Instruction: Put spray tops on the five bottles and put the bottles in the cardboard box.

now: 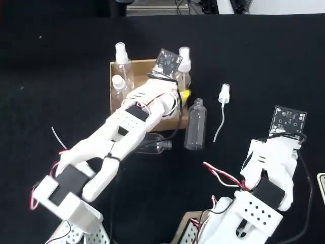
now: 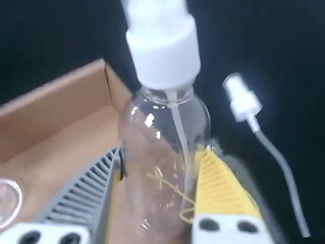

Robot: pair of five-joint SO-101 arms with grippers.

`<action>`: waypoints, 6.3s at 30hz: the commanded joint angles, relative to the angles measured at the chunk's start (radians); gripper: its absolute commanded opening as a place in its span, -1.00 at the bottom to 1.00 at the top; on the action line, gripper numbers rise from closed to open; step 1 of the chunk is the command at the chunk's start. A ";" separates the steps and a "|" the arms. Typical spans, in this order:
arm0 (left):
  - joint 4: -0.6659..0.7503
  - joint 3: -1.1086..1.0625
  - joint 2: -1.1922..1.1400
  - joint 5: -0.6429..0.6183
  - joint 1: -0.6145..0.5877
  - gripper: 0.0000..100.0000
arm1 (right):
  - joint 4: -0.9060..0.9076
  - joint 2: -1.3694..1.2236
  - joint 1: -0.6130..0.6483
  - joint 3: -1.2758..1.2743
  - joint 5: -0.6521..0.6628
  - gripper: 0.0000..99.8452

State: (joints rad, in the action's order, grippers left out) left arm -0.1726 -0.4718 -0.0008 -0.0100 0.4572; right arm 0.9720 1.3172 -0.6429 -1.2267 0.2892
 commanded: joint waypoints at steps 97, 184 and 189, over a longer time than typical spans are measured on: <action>0.459 -1.219 0.964 -0.103 0.249 -0.86 | 0.282 0.015 0.206 0.487 -0.109 -0.74; -0.951 -1.013 1.729 -0.150 -0.223 -0.42 | 0.365 0.010 0.473 0.401 -0.104 -0.73; -1.066 -1.012 1.806 -0.012 -0.300 -0.42 | 0.377 -0.142 0.585 0.400 0.002 -0.73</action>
State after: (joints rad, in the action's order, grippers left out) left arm -1.1976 -1.5459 1.7637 -0.1036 0.2225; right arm 1.3449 1.2850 -0.1120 -0.8309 0.2432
